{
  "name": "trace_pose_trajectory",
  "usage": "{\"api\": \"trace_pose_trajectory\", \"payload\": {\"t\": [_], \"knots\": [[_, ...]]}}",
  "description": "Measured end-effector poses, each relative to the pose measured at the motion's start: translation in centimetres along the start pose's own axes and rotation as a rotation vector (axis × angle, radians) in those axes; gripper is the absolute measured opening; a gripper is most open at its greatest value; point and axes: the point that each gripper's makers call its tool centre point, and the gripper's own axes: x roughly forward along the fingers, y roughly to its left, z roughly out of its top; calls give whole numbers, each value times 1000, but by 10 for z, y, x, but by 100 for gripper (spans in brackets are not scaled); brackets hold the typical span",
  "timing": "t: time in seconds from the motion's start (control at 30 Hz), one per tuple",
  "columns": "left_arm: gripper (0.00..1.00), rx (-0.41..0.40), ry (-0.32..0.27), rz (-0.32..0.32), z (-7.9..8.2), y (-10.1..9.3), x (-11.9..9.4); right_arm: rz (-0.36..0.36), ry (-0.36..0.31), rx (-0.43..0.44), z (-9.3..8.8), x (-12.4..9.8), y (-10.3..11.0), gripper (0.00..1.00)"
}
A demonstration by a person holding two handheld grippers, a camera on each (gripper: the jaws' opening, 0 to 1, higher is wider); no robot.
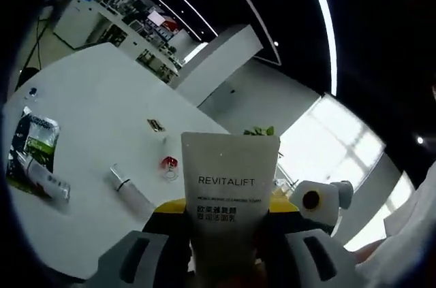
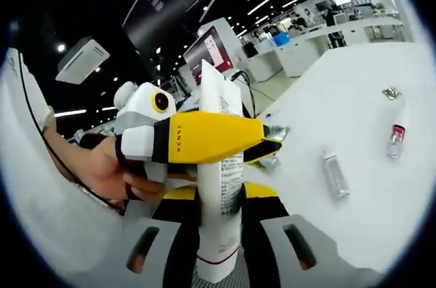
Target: Arrange the skincare products in the storage area until every visible bottle or jar stands upright without overlapping.
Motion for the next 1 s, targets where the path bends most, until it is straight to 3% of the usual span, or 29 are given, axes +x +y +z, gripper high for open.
{"api": "trace_pose_trajectory", "payload": {"t": [0.37,0.47,0.53,0.63,0.73,0.9,1.0], "knots": [[40,48,58,-65,-2,-5,-5,43,-3,17,2,-2,6,13],[39,59,60,-100,-1,-9,-8,86,-18,51,4,-3,12,13],[38,55,63,-124,0,-12,-10,140,-30,118,7,-5,18,13],[36,29,66,-195,2,-21,-13,202,-52,144,12,-8,27,13],[34,-28,75,-299,3,-39,-17,304,-75,185,18,-13,42,13],[30,-111,90,-386,4,-53,-19,386,-99,222,24,-18,53,13],[28,-108,82,-385,5,-54,-18,404,-110,238,26,-18,54,13]]}}
